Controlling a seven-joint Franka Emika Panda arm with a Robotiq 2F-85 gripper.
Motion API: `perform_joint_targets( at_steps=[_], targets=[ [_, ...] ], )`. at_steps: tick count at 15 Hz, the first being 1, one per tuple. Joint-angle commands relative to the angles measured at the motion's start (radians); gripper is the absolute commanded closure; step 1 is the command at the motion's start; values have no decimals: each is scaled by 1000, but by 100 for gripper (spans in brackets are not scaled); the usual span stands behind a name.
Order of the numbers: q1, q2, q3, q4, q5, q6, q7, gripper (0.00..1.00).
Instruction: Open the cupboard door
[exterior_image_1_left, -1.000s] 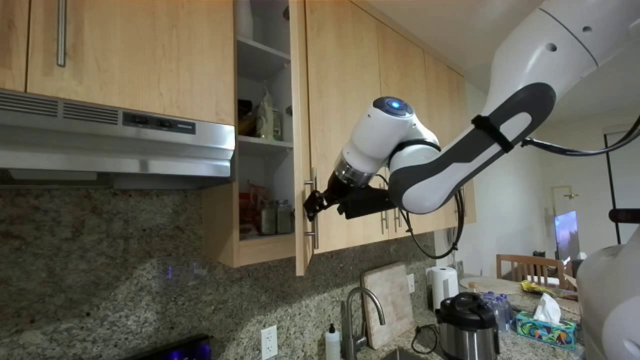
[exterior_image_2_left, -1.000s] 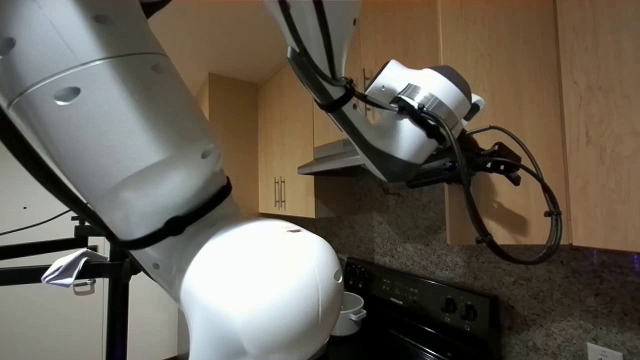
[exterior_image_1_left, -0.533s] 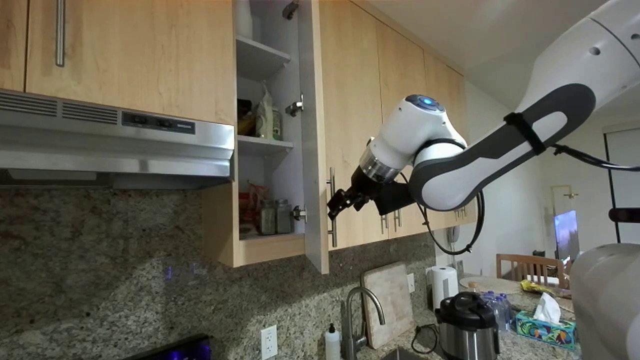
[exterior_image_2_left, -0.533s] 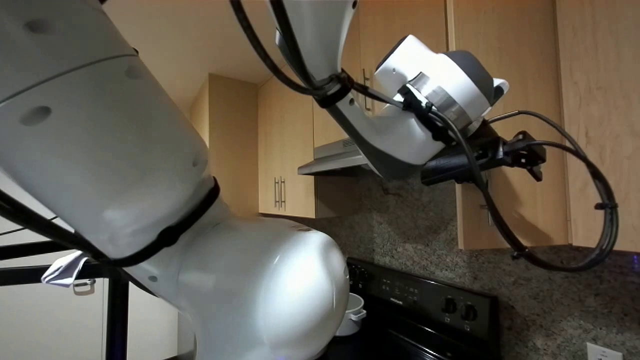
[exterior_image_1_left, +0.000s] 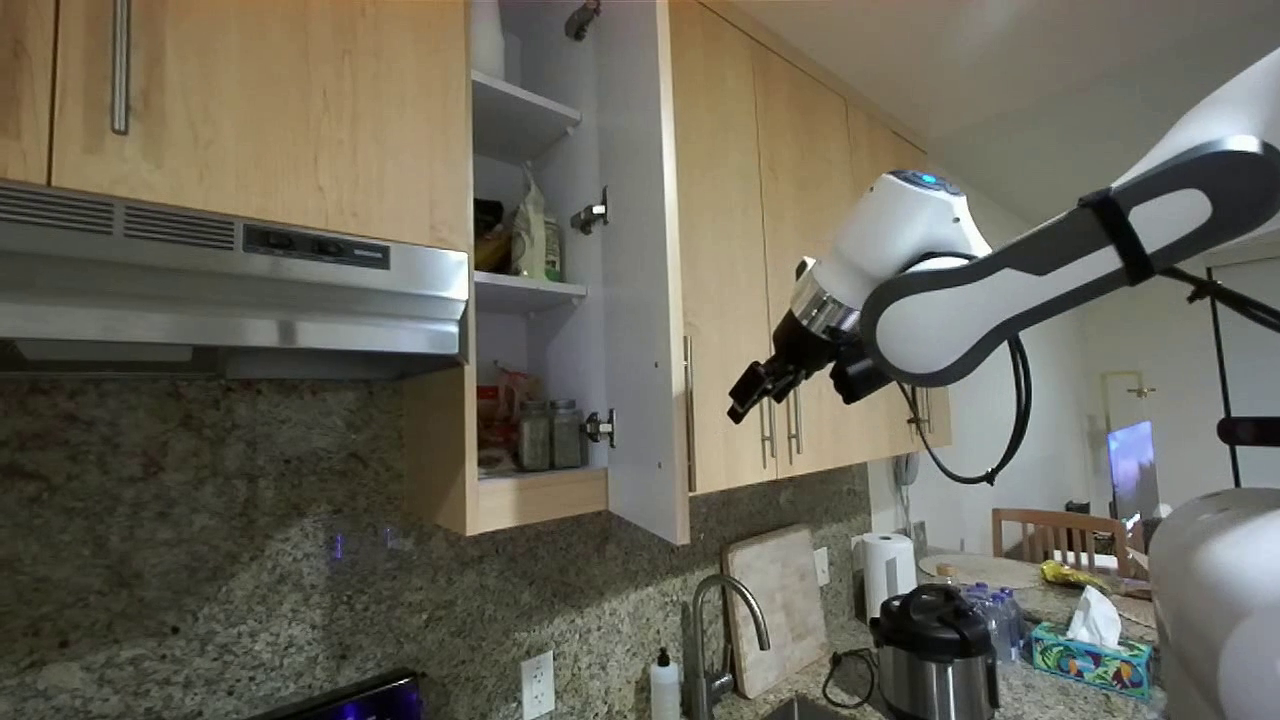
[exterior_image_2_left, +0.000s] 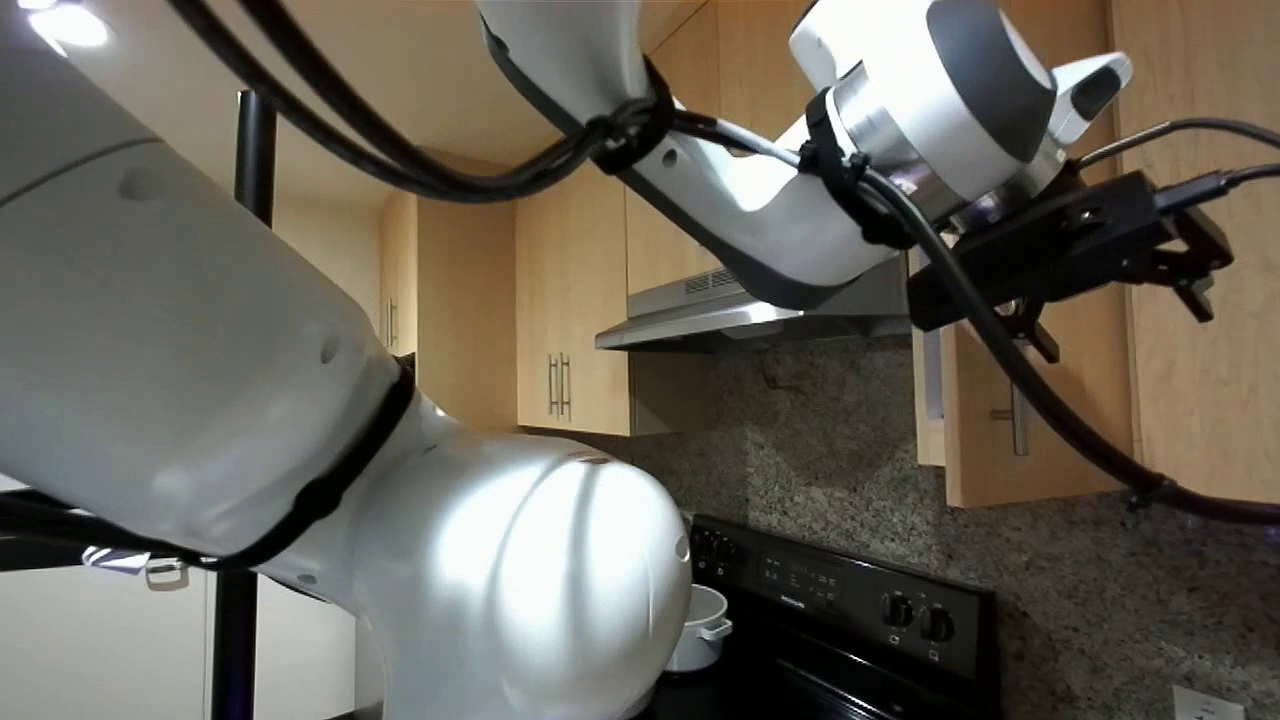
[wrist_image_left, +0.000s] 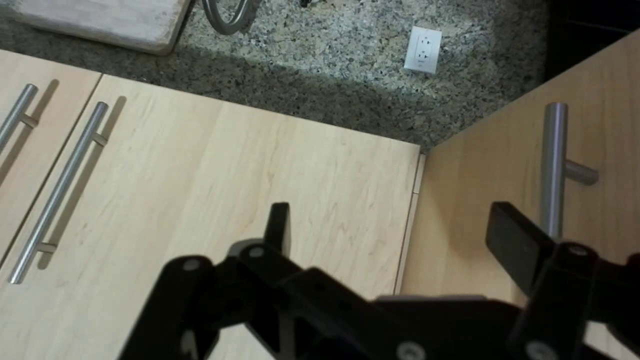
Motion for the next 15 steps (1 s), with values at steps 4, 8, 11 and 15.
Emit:
perform_joint_targets(
  at_steps=[4, 8, 11, 15],
  targets=[
    [-170, -95, 116, -34, 322, -91, -346, 0],
    [-180, -194, 218, -33, 481, -326, -472, 0],
    [-182, -250, 310, -17, 522, -459, -473, 0],
    [-123, -290, 427, 18, 560, -573, -451, 0]
  ],
)
